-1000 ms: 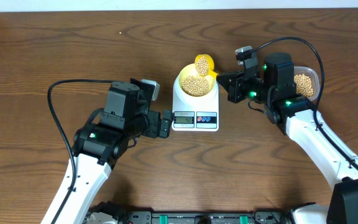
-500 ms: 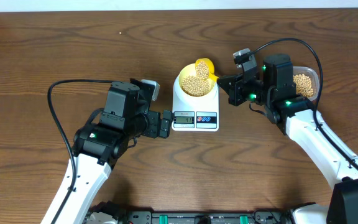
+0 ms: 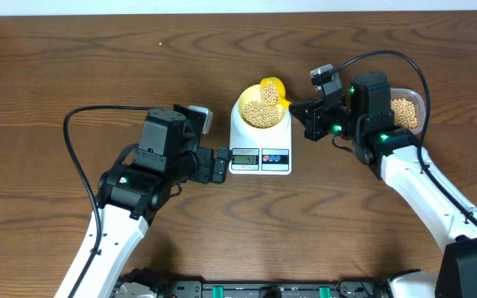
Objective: Scoop item into bowl and weigh 50g on scale
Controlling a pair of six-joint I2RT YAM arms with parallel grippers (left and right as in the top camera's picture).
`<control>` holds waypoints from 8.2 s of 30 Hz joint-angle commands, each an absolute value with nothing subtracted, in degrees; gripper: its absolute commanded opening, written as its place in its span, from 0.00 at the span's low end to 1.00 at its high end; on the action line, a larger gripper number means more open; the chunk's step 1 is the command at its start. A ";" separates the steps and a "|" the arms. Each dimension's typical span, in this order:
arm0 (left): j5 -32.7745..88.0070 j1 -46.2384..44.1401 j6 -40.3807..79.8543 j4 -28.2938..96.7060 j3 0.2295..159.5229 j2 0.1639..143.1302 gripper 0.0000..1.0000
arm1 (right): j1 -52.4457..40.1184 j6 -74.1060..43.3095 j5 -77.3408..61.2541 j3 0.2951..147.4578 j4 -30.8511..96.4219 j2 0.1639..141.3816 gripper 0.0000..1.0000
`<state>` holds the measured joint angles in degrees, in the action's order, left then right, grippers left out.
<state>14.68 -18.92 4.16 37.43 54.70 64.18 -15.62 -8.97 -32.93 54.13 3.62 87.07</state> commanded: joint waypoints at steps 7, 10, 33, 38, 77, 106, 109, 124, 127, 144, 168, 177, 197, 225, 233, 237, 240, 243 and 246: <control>14.28 -18.98 3.22 37.43 54.54 63.96 0.98 | -15.42 -10.70 -32.93 54.19 3.22 87.35 0.01; 14.28 -18.98 3.22 37.43 54.54 63.96 0.98 | -15.42 -10.70 -32.95 54.19 3.22 87.35 0.01; 14.28 -19.00 3.22 37.41 54.54 63.96 0.98 | -15.42 -10.63 -32.91 54.19 3.22 87.35 0.01; 14.28 -19.00 3.22 37.41 54.54 63.96 0.98 | -15.42 -8.84 -32.91 54.19 3.25 87.35 0.01; 14.28 -18.98 3.22 37.43 54.54 63.96 0.98 | -15.42 -8.75 -32.08 54.19 3.27 87.35 0.01; 14.28 -18.98 3.25 37.41 54.54 63.96 0.98 | -15.86 0.30 -32.03 54.19 3.68 87.35 0.01; 14.28 -18.98 3.22 37.41 54.54 63.96 0.98 | -15.86 0.34 -32.05 54.19 3.68 87.35 0.01; 14.28 -18.98 3.22 37.43 54.54 63.96 0.98 | -15.86 -3.42 -32.10 54.19 3.79 87.35 0.01; 14.28 -18.98 3.22 37.41 54.54 63.96 0.98 | -15.86 -5.74 -33.32 54.19 4.08 87.35 0.01; 14.28 -18.98 3.22 37.41 54.54 63.96 0.98 | -15.42 -11.64 -37.01 54.19 3.18 87.35 0.01; 14.28 -18.98 3.22 37.41 54.54 63.96 0.98 | -1.37 -32.77 -43.55 54.19 -1.74 87.33 0.01; 14.28 -18.98 3.22 37.41 54.54 63.96 0.98 | 7.55 -38.79 -51.03 54.19 -1.50 87.33 0.01; 14.28 -18.98 3.22 37.41 54.54 63.96 0.98 | 23.88 -29.76 -53.10 54.19 15.79 87.33 0.02; 14.28 -18.98 3.22 37.41 54.54 63.96 0.98 | 25.12 -5.10 -37.91 54.22 24.82 78.39 0.01; 14.28 -18.98 3.22 37.41 54.54 63.96 0.98 | 23.97 2.31 -28.71 54.22 32.45 76.27 0.01; 14.28 -18.98 3.22 37.41 54.54 63.96 0.98 | 22.20 2.44 -22.76 54.22 32.53 76.27 0.01; 14.28 -18.98 3.22 37.41 54.54 63.96 0.98 | 20.05 2.74 -17.78 54.22 32.05 76.27 0.01; 14.28 -18.98 3.22 37.41 54.54 63.96 0.98 | 17.26 4.71 -14.00 54.22 31.90 76.27 0.01; 14.28 -18.98 3.22 37.41 54.54 63.96 0.98 | 13.74 6.13 -11.09 54.22 31.57 76.27 0.01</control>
<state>14.68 -18.92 4.16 37.43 54.70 64.18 16.62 3.20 -16.58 54.15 31.94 77.12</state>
